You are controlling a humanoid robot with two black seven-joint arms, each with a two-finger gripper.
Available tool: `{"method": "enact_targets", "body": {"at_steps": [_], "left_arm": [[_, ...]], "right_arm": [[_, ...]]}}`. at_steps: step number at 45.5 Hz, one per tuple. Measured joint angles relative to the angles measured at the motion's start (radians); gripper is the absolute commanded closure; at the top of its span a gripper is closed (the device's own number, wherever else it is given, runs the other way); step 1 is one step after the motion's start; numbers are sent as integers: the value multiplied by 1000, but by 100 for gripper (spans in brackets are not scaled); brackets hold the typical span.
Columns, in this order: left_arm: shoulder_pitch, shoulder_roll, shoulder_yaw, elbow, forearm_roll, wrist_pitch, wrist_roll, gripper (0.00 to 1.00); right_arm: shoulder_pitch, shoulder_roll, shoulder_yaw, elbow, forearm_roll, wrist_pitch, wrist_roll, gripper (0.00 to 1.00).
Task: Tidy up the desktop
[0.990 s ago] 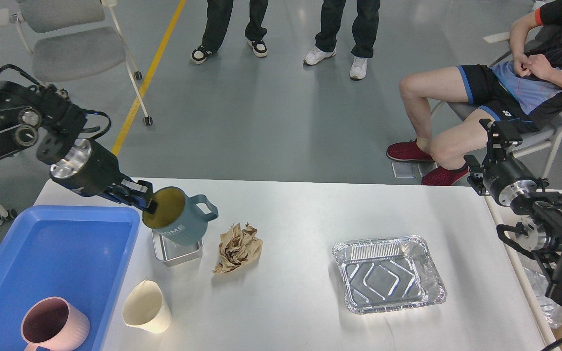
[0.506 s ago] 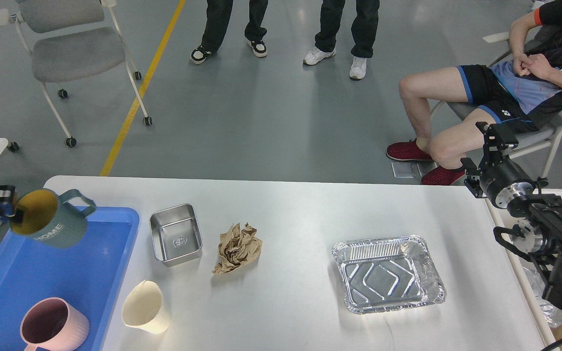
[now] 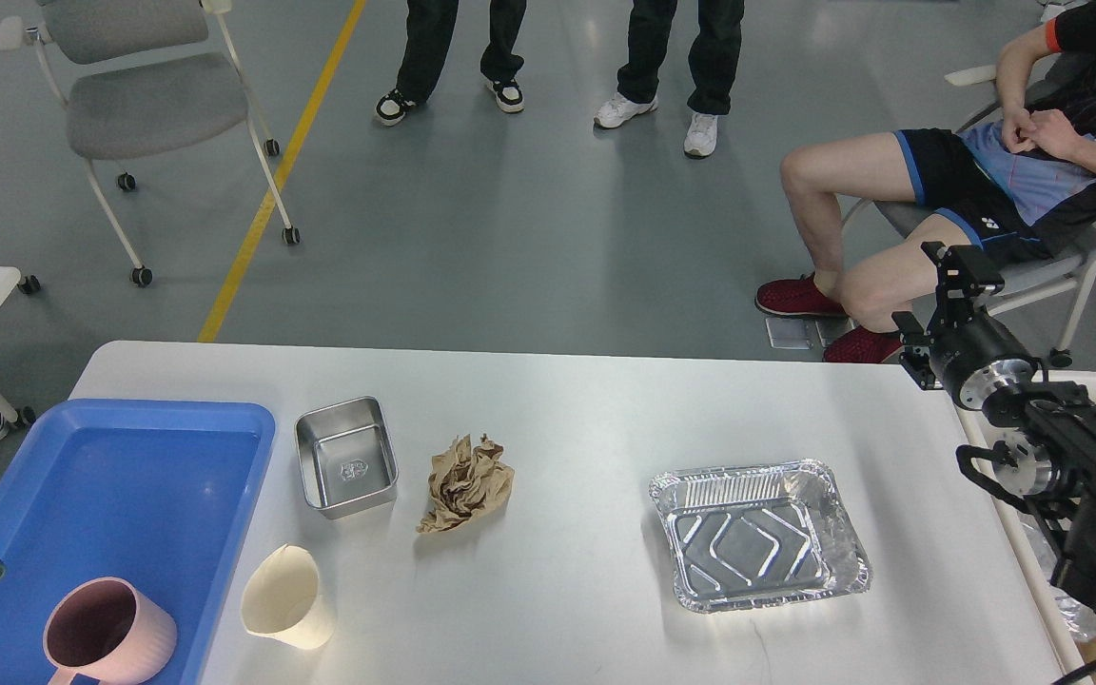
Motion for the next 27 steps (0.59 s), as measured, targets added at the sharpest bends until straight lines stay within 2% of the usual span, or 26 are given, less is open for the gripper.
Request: {"method": "enact_targets", "body": {"at_steps": [11,27], "left_arm": [[37,-20,2,34,-6,72,-2,97],[131,-177,0,142,-43,177,-2,97]], "right_arm": [[-1,4,-4,-6,0,0,0,0],[-8,3,-5,-7,0,0,0,0]]}}
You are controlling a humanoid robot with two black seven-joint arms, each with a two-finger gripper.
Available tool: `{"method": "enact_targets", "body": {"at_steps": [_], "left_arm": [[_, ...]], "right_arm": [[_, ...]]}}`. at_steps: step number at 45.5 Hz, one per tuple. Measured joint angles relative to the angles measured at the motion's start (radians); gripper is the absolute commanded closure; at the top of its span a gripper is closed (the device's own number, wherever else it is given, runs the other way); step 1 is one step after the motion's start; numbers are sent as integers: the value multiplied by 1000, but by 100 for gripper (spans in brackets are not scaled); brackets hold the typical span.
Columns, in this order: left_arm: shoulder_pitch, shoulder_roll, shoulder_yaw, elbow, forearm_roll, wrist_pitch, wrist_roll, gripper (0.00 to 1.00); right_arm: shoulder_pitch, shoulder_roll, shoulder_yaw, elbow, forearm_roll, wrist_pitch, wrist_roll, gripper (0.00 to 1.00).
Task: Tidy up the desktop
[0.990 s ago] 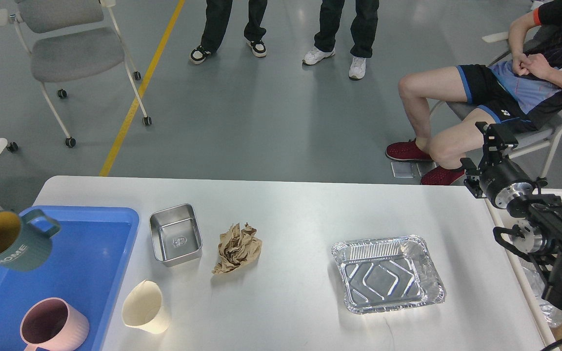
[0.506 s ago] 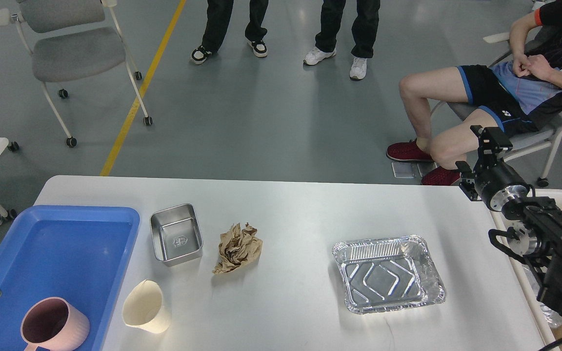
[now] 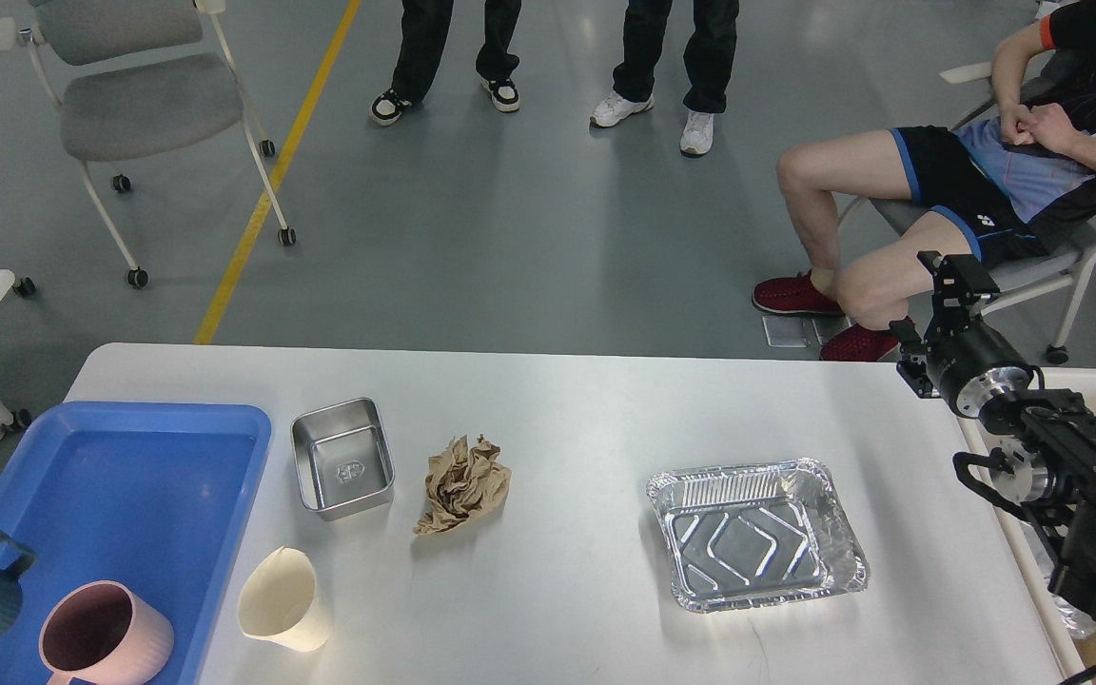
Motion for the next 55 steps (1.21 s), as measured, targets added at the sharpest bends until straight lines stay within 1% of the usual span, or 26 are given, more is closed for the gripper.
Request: {"method": "enact_targets", "body": {"at_steps": [5,10,16,23,38,42,45,51,52,53,55], "left_arm": [[40,-15,-2,3,-2,23,3,96],[63,-17,-3,4,-3,29,3,95],[77,-17,-4,4,-4,31,2,91],[86,-19,-5,4,-16,31,1,74],[94,-23,-6,4,-26,21,3,59],[95,-21,-7,4,-29,15,3,52],[92,-16,-10,4,-36,7,2,49],[70,-10,-55,3,-46,-35,2,34],[64,-9,-69,3,-46,-46,2,32],[53,-9,-89,3,-46,-60,3,26],[9,-8,-152,3,-47,-102,4,22]], "right_arm": [[1,0,-2,0,0,0,0,0],[5,0,-2,-4,0,0,0,0],[11,3,-2,-26,0,0,0,0],[13,14,-2,-30,0,0,0,0],[14,13,-2,-31,0,0,0,0],[14,12,-2,-31,0,0,0,0],[14,12,-2,-31,0,0,0,0],[15,14,-2,-31,0,0,0,0],[15,15,-2,-31,0,0,0,0],[15,15,-2,-30,0,0,0,0],[15,16,-2,-28,0,0,0,0]]}}
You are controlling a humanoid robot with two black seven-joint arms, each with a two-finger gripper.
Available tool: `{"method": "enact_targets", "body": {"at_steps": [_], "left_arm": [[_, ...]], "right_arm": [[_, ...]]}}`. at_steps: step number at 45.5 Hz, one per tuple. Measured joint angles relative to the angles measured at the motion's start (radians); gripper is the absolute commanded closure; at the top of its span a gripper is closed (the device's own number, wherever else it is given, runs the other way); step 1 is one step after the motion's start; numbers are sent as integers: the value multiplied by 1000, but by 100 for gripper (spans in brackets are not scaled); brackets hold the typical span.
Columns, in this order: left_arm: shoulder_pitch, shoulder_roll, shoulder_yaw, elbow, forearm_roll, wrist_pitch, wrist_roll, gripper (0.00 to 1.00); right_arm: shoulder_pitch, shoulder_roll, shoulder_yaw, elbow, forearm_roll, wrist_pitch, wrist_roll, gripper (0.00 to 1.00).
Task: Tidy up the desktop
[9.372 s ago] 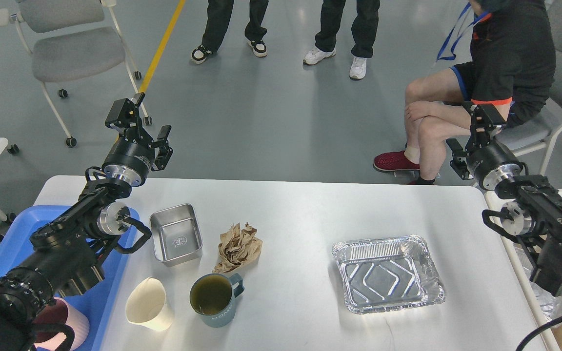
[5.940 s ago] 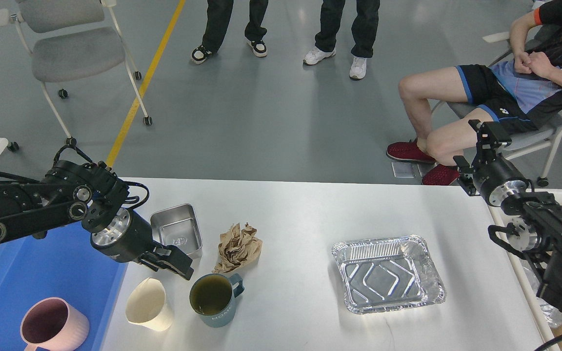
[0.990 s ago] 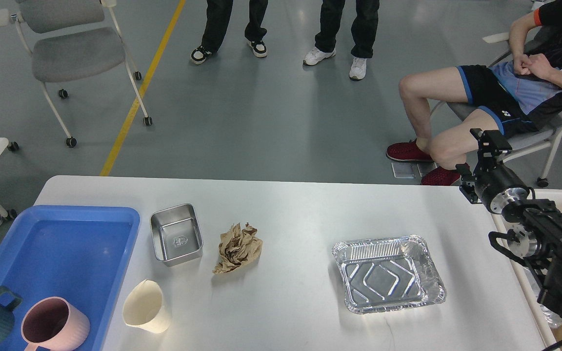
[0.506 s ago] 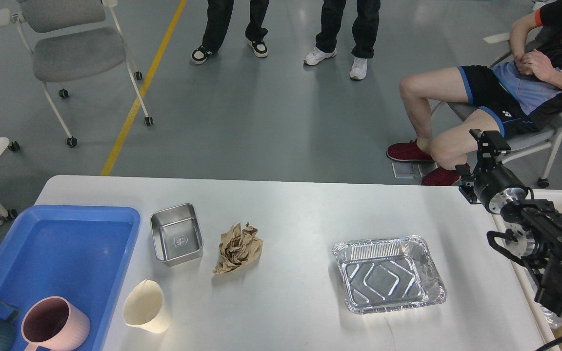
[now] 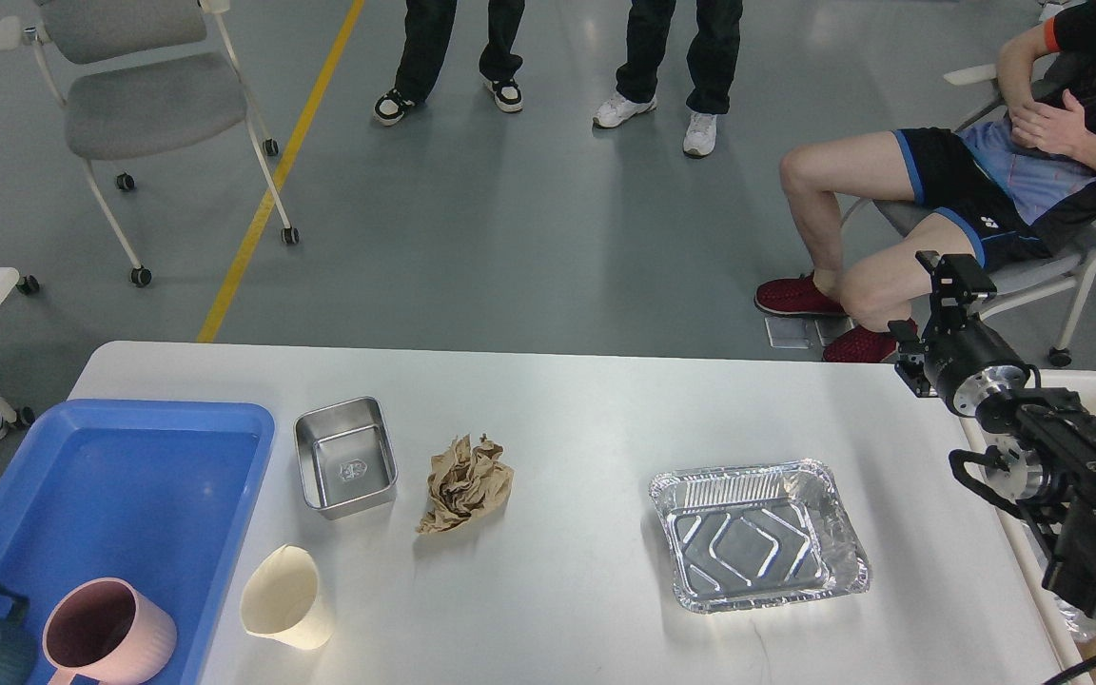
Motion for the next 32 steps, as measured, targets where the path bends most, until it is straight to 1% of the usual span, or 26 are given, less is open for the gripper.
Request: {"method": "enact_targets", "body": {"at_steps": [3,7,12,15,20,25,27,32], "left_arm": [[-59,-6,-50,0,0,-34,0,20],[-183,-34,-110,-5,0,-65,-1,18],[-327,-150,-147,-17,-1,-79,-4,18],[-366,-206,-175,-23,-12,-78,-5,19],[-386,-274,-248,-50,-27,-69,-7,19],[-377,-303,-281,-112,-29,-41,-9,21],[-365,-305,-285,-137,-29,-14,-13,22],[-299,-303,-296,-200,-30,115,-46,22]], "right_arm": [[1,0,0,3,0,0,0,0],[3,2,0,5,1,0,0,0],[3,6,0,6,1,0,0,0],[3,6,0,7,1,0,0,0],[5,6,0,7,1,0,0,0],[6,2,0,9,1,0,0,0],[6,1,0,9,1,0,0,0],[6,-3,0,9,2,0,0,0]]}}
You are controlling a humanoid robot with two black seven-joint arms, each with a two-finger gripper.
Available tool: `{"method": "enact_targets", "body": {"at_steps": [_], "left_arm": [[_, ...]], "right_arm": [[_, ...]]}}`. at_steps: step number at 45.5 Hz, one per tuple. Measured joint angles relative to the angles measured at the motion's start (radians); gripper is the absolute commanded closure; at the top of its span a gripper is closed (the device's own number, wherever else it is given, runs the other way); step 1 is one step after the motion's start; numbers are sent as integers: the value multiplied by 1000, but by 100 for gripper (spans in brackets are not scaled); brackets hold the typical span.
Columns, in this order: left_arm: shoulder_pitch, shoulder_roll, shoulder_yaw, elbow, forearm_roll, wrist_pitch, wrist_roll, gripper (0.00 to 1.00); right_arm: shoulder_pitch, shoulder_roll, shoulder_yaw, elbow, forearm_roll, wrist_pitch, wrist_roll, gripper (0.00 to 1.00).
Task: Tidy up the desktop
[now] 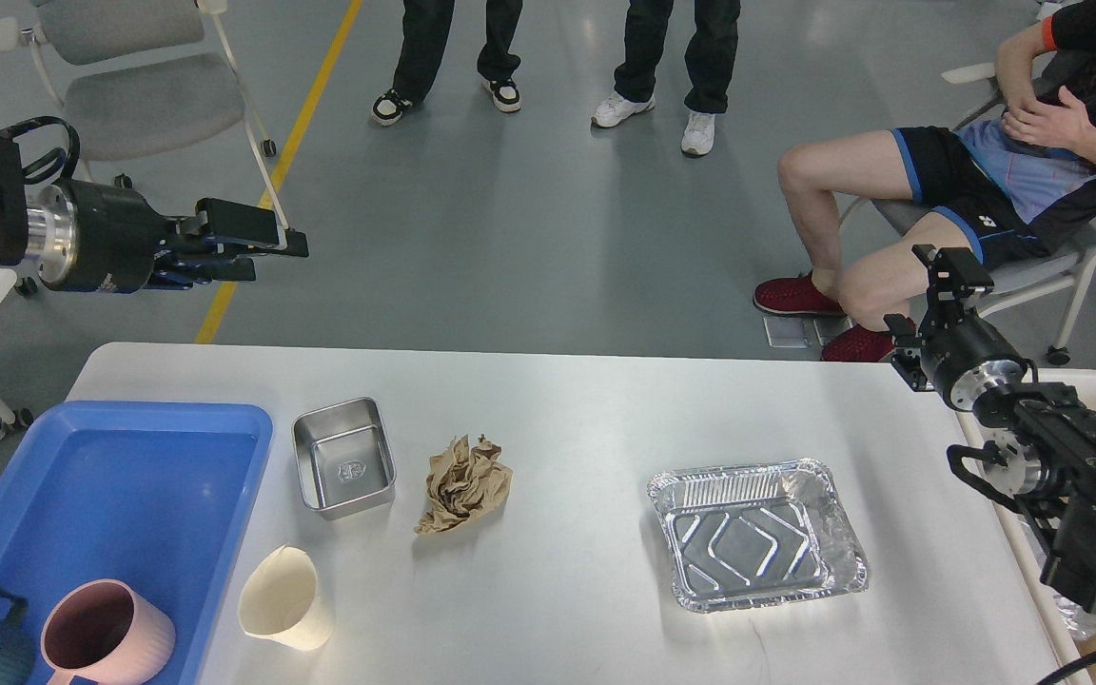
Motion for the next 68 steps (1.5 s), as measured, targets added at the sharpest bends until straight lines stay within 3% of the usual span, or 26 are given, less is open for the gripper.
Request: {"method": "enact_targets", "body": {"at_steps": [6,15,18,22,27,32,52,63,68], "left_arm": [[115,23,-62,-51,0,147,-56,21],[334,33,-284,-70,0,273,-79,21],[409,38,-366,-72,-1,248,-85,21],[498,62,-445,-87,-2,145,-83,21],[568,139,-474,-112,-2,18,-71,21],[585,192,-485,-118,-4,-24,-71,21],[591,412,-460,-125,-71,-43,-61,21],[592,439,-293,-123,-67,62,-20,20],[591,429,-276,-123,-75,64,-19,17]], "right_arm": [[-2,-2,0,-1,0,0,0,0],[-1,-2,0,-4,-1,0,0,0],[0,-2,0,-4,-1,0,0,0],[1,0,0,-5,-1,0,0,0],[2,1,0,-5,-1,0,0,0],[2,1,0,-5,-1,0,0,0],[-2,-1,0,-7,-1,0,0,0],[-4,4,0,-7,-1,0,0,0],[-4,6,0,-5,-1,0,0,0]]}}
